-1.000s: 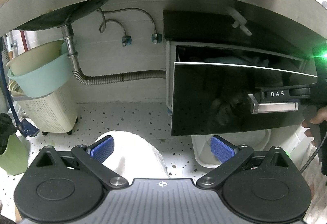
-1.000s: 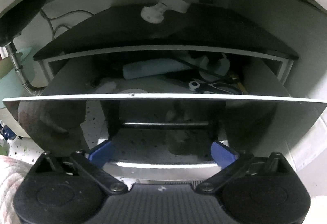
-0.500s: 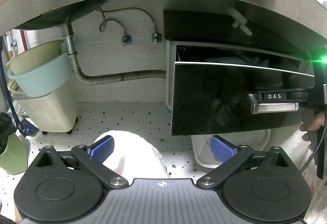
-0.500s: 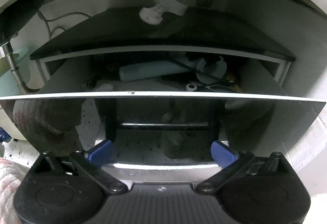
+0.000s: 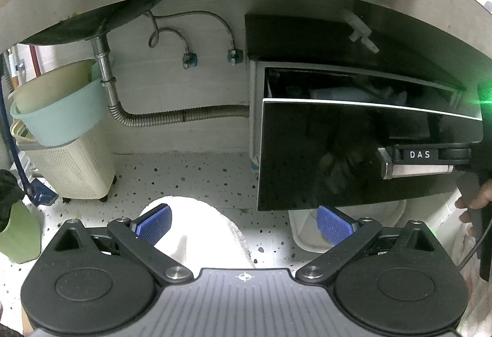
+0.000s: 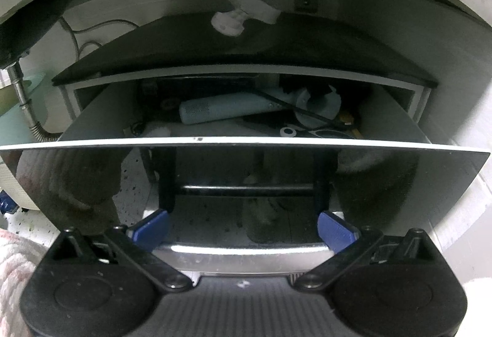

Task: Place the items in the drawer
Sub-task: 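Pull the black drawer outward by its handle with the right gripper, then open the right gripper and back it away from the open drawer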

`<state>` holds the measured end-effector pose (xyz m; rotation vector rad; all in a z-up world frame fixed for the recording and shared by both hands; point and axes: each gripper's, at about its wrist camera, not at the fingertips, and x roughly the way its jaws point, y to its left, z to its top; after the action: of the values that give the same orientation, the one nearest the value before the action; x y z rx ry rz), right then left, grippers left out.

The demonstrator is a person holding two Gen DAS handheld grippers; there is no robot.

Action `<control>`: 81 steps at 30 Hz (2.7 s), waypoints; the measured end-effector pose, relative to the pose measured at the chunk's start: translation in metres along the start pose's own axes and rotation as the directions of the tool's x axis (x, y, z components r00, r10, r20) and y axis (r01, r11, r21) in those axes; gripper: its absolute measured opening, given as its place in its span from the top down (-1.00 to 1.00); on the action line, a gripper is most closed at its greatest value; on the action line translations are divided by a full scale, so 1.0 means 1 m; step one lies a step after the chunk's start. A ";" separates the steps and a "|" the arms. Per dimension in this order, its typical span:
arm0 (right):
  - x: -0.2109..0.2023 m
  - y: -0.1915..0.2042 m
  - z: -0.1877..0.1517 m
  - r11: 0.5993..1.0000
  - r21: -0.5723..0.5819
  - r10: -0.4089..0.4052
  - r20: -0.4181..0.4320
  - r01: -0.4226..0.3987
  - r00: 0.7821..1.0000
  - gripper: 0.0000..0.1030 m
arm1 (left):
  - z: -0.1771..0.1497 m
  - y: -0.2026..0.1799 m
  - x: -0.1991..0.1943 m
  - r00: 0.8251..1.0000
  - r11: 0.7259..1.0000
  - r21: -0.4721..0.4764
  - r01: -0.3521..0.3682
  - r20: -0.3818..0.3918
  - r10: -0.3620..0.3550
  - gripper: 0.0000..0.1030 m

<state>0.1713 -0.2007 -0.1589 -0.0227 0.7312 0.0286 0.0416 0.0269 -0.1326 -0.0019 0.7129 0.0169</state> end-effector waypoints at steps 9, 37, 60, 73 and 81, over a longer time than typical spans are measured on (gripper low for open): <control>-0.005 0.000 -0.004 1.000 0.001 0.000 -0.009 0.000 1.000 -1.00 | 0.001 0.004 0.001 1.000 1.000 -0.007 0.002 0.003 -0.002 -0.97; 0.007 -0.003 0.007 1.000 0.009 0.012 -0.070 -0.011 0.997 -1.00 | 0.001 0.002 -0.001 1.000 1.000 -0.018 0.003 0.013 -0.003 -0.97; 0.014 -0.006 0.007 1.000 0.004 0.025 -0.069 -0.025 0.997 -1.00 | 0.000 0.003 -0.004 1.000 1.000 -0.017 0.004 0.020 -0.003 -0.97; -0.007 -0.013 0.006 0.997 0.022 0.068 -0.041 -0.067 0.997 -1.00 | -0.001 -0.001 -0.005 1.000 1.000 0.003 -0.004 0.028 0.004 -0.97; -0.050 -0.030 0.006 0.997 0.011 0.075 0.086 -0.076 0.993 -1.00 | 0.000 -0.002 -0.005 0.999 1.000 0.008 -0.013 0.029 0.013 -0.97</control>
<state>0.1392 -0.2315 -0.1212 0.0194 0.6461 0.0962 0.0375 0.0244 -0.1292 0.0112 0.6836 0.0260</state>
